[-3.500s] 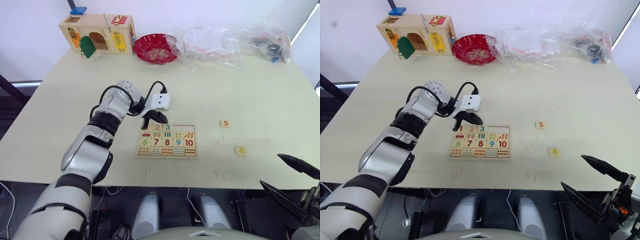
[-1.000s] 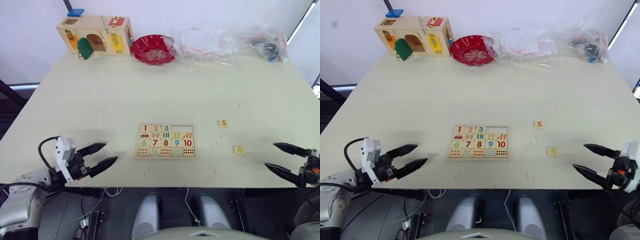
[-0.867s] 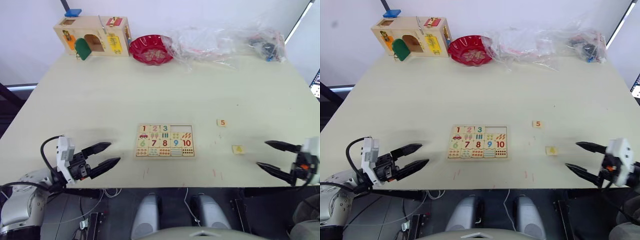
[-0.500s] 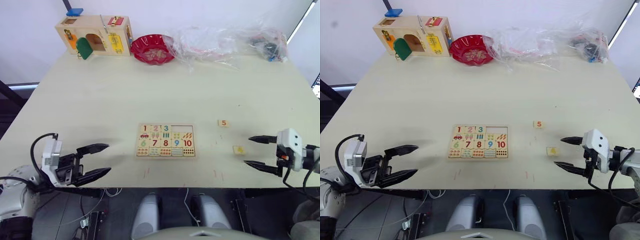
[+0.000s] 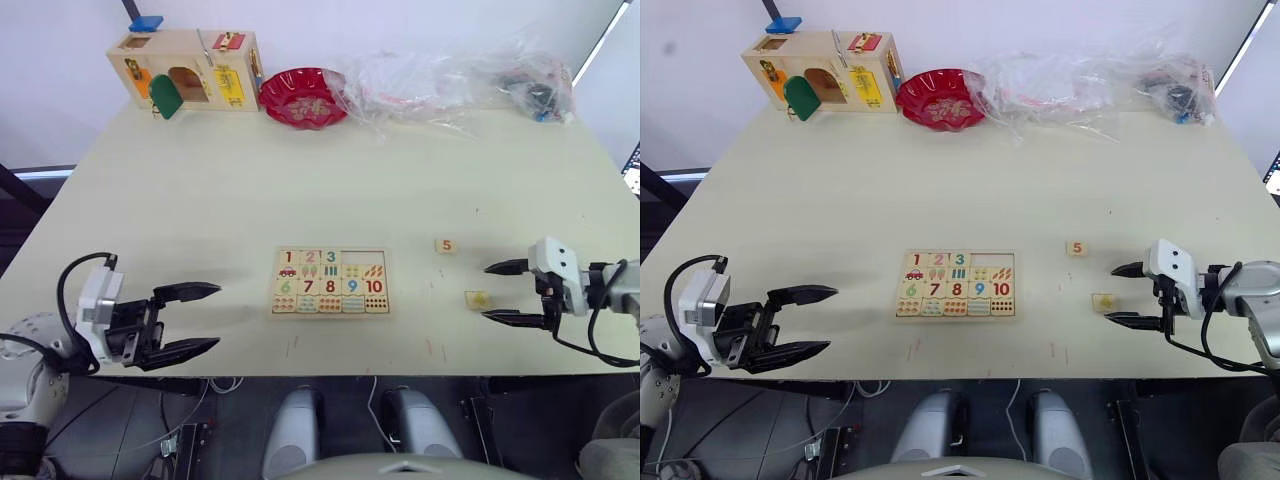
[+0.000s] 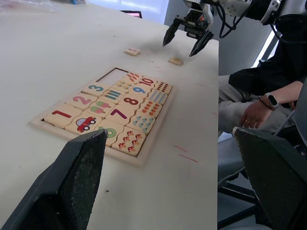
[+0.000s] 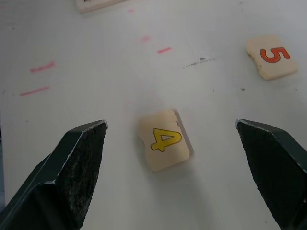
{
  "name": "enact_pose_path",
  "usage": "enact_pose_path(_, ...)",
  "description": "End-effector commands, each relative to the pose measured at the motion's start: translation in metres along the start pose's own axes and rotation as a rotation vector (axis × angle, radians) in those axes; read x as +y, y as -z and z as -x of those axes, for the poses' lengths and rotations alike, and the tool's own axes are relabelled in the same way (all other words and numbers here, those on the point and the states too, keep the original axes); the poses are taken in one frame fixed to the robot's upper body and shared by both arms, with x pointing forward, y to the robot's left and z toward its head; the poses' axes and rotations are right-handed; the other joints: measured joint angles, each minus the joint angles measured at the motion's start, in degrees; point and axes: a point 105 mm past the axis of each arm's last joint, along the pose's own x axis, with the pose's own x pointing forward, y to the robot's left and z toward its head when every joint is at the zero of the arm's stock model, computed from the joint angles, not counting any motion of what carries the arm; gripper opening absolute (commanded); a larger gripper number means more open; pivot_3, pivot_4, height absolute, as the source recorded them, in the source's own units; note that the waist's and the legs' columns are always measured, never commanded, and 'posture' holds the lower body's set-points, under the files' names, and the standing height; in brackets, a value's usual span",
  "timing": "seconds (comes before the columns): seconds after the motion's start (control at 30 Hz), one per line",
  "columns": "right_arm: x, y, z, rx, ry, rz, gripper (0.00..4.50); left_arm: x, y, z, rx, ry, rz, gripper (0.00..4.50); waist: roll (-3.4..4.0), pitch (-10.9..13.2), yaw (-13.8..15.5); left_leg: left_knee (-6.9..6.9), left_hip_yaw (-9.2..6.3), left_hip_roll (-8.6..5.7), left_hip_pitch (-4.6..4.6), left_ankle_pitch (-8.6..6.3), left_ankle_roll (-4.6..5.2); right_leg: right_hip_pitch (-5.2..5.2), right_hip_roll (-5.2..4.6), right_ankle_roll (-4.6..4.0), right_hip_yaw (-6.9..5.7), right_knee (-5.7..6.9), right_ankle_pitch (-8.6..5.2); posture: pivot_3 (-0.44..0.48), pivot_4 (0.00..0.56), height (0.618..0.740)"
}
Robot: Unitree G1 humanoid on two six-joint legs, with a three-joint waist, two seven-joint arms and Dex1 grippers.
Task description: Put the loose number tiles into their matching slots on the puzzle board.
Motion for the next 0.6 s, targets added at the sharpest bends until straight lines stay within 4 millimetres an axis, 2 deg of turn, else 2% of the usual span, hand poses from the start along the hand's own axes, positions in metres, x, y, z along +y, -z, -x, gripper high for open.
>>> enact_pose_path(0.03, -0.007, -0.005, 0.004, -0.024, 0.014, 0.038, 4.5, -0.003, -0.009, 0.002, -0.01, 0.037, -0.033, 4.44, 0.01, 0.0, 0.0, 0.0, 0.0, 0.0, 0.0, 0.0, 0.0, 0.0, 0.01, 0.0, 0.0, 0.01, 0.0, 0.0, 0.15, 0.74)
enact_pose_path(0.23, -0.011, -0.001, 0.002, -0.027, 0.001, 0.048, 4.5, -0.001, -0.009, 0.001, -0.011, 0.041, -0.028, 4.44, 0.01, 0.0, 0.0, 0.02, 0.0, 0.0, 0.02, 0.0, 0.0, 0.01, 0.05, 0.01, 0.0, 0.03, 0.0, 0.0, 0.15, 0.74)
enact_pose_path(0.4, -0.008, 0.001, -0.004, -0.031, -0.025, 0.063, 4.5, 0.001, -0.011, 0.004, -0.033, 0.037, -0.03, 4.44, 0.01, 0.0, 0.0, 0.01, 0.0, 0.0, 0.01, 0.0, 0.0, 0.0, 0.05, 0.01, 0.0, 0.02, 0.0, 0.0, 0.15, 0.74)
enact_pose_path(0.6, -0.005, 0.002, -0.008, -0.031, -0.042, 0.056, 4.5, 0.003, -0.005, 0.005, -0.037, 0.031, -0.037, 4.44, 0.03, 0.0, 0.0, 0.01, 0.01, 0.01, 0.02, 0.0, 0.0, 0.0, 0.04, 0.01, 0.0, 0.03, 0.0, 0.0, 0.15, 0.74)
